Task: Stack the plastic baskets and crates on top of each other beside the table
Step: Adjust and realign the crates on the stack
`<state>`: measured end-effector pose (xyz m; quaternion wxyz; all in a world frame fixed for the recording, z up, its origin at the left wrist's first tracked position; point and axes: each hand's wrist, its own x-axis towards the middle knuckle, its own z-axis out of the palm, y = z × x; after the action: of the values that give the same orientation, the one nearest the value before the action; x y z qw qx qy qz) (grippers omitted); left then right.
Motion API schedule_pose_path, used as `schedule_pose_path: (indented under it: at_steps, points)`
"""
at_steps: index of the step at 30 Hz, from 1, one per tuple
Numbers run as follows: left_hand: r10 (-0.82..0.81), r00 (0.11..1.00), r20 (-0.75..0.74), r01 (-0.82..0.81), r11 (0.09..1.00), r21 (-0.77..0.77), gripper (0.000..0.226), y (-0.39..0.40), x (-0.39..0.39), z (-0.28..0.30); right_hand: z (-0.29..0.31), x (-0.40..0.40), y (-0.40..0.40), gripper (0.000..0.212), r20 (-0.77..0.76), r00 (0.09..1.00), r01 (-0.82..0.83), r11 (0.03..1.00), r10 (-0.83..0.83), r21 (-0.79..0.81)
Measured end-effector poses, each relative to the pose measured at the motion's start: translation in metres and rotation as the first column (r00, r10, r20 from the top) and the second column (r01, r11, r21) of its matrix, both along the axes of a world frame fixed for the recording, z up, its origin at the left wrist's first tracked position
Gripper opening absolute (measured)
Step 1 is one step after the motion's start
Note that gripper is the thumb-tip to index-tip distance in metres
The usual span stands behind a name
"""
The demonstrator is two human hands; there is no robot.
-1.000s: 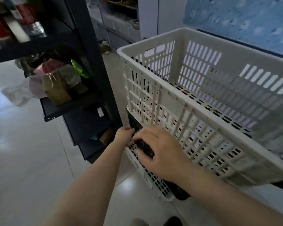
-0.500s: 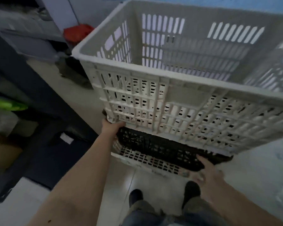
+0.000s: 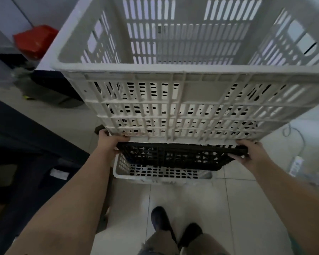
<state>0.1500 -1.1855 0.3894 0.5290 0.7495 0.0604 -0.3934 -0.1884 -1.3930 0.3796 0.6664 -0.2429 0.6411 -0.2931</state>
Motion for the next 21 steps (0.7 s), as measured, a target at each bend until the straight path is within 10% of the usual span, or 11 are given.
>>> schedule_pose_path:
  at_steps: [21]
  points:
    - [-0.048,0.997,0.066,0.051,0.997,-0.056,0.06,0.075,0.019,-0.001,-0.004,0.012,0.062,0.025,0.011,0.989,-0.148,0.982,0.151,-0.12]
